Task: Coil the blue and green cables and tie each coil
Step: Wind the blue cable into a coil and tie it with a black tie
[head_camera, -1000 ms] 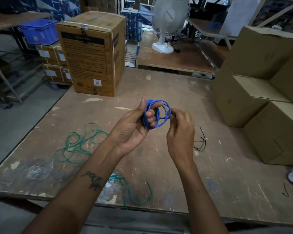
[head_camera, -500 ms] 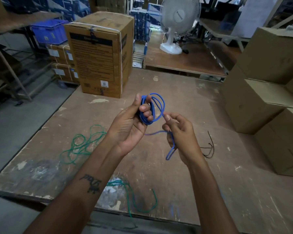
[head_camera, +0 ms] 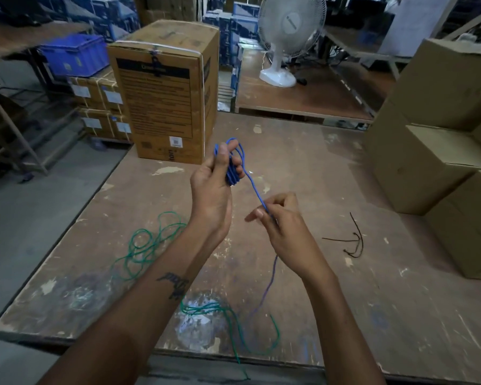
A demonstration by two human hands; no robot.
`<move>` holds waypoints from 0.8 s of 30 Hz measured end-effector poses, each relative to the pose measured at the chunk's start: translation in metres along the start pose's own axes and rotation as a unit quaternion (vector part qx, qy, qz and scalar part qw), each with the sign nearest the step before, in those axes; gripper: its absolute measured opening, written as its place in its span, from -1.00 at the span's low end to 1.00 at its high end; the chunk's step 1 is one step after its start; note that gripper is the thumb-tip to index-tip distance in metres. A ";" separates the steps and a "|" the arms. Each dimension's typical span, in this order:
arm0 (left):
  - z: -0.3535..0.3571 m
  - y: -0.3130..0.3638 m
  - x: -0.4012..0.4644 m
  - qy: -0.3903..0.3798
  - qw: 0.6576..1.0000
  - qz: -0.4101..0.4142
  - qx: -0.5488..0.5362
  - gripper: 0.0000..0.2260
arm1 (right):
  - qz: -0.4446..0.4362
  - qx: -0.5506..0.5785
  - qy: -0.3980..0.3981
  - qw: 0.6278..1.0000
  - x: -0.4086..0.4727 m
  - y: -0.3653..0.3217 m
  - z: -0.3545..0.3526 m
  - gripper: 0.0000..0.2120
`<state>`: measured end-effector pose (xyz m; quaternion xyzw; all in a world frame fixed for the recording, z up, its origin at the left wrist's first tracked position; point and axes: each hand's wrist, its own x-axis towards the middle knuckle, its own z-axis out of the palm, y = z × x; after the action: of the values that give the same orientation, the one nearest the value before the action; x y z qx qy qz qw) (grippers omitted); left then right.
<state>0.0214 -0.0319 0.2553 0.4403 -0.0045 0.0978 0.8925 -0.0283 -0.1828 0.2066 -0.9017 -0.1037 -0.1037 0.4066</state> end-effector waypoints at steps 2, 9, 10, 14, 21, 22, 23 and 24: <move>0.001 -0.007 0.001 0.009 0.998 0.027 0.052 -0.81 | 0.019 0.009 0.039 0.999 -0.001 -0.005 0.005 -0.77; 0.005 -0.008 0.012 0.035 0.998 0.050 0.034 -0.83 | 0.146 0.121 0.135 0.973 -0.017 -0.028 0.009 -0.89; 0.007 -0.009 0.010 0.034 0.996 0.067 0.051 -0.86 | 0.148 0.091 0.113 0.978 -0.017 -0.031 0.007 -0.85; 0.006 -0.019 -0.005 -0.020 0.968 0.170 0.183 -0.83 | 0.103 0.035 0.011 0.994 -0.015 -0.046 -0.005 -0.75; -0.019 -0.032 -0.004 -0.164 0.786 0.378 0.461 -0.77 | 0.210 0.400 -0.009 0.892 -0.015 -0.046 -0.024 -0.61; -0.021 -0.033 -0.005 -0.185 0.762 0.393 0.481 -0.82 | 0.235 0.421 -0.023 0.876 -0.016 -0.045 -0.027 -0.59; -0.023 -0.034 -0.005 -0.202 0.746 0.397 0.495 -0.85 | 0.253 0.432 -0.036 0.865 -0.018 -0.045 -0.030 -0.56; -0.025 -0.034 -0.005 -0.215 0.737 0.396 0.504 -0.83 | 0.267 0.437 -0.050 0.857 -0.019 -0.045 -0.033 -0.48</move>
<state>0.0204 -0.0336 0.2125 0.7935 -0.3205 0.3330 0.3959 -0.0624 -0.1808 0.2549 -0.6279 0.0864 0.1107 0.7655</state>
